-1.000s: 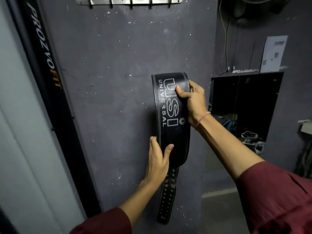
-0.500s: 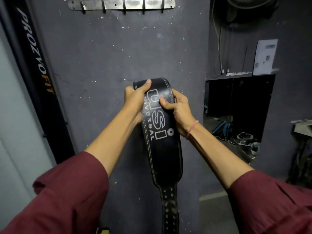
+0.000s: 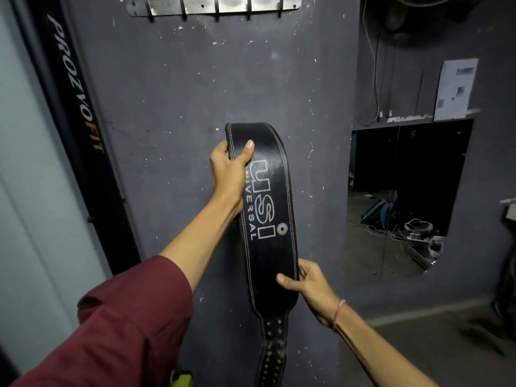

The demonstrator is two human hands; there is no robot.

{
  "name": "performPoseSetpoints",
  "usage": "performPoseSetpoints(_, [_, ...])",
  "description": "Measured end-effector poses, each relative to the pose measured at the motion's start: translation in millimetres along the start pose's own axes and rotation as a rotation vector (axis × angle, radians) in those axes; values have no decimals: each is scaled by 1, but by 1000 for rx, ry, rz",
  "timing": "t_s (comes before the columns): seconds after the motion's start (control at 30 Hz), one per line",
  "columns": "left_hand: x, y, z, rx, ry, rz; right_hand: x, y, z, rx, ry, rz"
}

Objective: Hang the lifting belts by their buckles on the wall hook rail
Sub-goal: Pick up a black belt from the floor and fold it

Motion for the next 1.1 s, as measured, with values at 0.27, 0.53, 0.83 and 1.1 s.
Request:
performPoseSetpoints(0.27, [-4, 11, 9, 168, -24, 304, 16, 77, 43, -217, -138, -49])
performPoseSetpoints(0.53, [3, 31, -32, 267, 56, 399, 16, 178, 82, -237, -217, 53])
performPoseSetpoints(0.83, [9, 11, -14, -248, 54, 132, 18, 169, 65, -386, -212, -24])
performPoseSetpoints(1.1, [25, -4, -10, -121, 96, 45, 11, 145, 49, -317, -200, -153])
Point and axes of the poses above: each hand's wrist, its own z-axis towards the middle knuckle, its own x-axis out of the palm, y = z × x, the point moved 1 cm from there along z, towards the middle knuckle, and after that the axes turned 6 degrees about -z, right-handed, at the moved point
